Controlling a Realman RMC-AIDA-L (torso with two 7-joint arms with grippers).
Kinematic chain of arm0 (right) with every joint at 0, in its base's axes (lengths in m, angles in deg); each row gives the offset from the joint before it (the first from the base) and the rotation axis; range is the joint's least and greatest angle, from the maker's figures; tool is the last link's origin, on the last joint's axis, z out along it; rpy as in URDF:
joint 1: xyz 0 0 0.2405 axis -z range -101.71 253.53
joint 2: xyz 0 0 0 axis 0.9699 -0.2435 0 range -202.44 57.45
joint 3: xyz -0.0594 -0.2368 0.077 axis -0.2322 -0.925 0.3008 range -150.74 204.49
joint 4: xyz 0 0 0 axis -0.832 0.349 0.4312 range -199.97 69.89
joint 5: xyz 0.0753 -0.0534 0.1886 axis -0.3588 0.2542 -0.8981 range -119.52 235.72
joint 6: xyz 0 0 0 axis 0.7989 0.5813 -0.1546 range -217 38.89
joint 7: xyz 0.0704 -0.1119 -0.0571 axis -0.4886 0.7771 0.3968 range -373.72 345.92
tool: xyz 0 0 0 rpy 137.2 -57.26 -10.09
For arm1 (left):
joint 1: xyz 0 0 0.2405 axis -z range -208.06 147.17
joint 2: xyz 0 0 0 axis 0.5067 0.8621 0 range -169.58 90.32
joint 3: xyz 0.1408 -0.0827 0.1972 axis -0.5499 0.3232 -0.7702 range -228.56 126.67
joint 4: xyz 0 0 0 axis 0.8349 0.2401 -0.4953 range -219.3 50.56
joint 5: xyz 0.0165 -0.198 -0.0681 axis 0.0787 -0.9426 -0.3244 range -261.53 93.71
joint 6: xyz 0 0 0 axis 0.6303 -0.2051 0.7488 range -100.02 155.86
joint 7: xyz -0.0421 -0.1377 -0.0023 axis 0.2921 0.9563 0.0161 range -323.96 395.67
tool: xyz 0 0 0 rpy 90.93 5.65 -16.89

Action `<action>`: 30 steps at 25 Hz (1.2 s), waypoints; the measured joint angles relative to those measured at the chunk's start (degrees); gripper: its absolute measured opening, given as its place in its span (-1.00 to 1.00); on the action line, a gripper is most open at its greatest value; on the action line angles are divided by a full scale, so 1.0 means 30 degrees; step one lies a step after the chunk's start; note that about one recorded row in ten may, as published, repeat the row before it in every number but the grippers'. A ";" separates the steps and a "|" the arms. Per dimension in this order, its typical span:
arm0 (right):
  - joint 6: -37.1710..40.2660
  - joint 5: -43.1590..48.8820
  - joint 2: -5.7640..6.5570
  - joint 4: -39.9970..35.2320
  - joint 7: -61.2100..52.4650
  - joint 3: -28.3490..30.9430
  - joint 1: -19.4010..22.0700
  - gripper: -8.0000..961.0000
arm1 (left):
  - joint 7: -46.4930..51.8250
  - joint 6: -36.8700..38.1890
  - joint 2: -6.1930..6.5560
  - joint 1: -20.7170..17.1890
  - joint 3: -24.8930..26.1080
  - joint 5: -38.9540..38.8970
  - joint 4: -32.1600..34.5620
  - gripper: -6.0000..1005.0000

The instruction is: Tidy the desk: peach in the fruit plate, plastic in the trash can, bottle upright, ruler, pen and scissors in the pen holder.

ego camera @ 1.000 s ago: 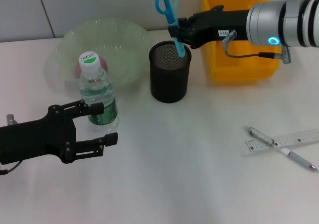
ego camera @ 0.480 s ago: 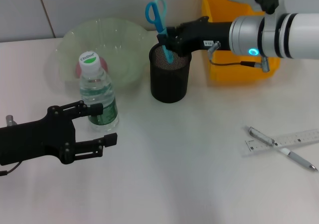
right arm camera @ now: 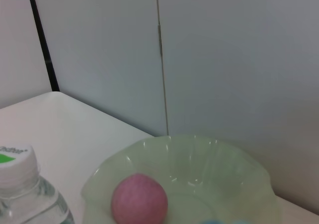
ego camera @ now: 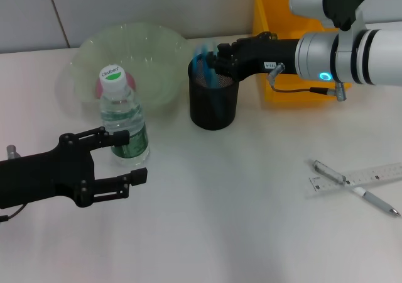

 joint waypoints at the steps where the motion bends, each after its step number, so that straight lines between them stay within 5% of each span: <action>1: 0.0000 0.0000 0.0000 0.0000 0.0000 0.0000 0.0000 -0.16 | 0.0000 0.0000 0.0000 0.0000 0.0000 0.0000 0.0000 0.59; 9: -0.0002 -0.0032 -0.0016 -0.0627 -0.0003 0.0063 0.0367 0.02 | 0.0052 0.0016 0.0001 0.0005 -0.0001 -0.0052 -0.0007 0.59; 16: 0.1134 -0.1273 -0.0006 -0.4242 -0.0169 -0.0138 0.2517 0.32 | 0.0081 -0.0023 0.0002 0.0006 -0.0002 -0.0069 -0.0007 0.59; 23: 0.5860 -0.0906 0.0056 -0.8995 -0.2410 0.1698 0.4534 0.48 | 0.0150 -0.0100 -0.0019 0.0166 0.0007 -0.0049 -0.0007 0.59; 30: 1.4293 0.2503 0.0369 -0.9929 -0.4307 0.6236 0.2765 0.48 | 0.0219 -0.0207 -0.0123 0.0331 0.0419 -0.0065 -0.0007 0.59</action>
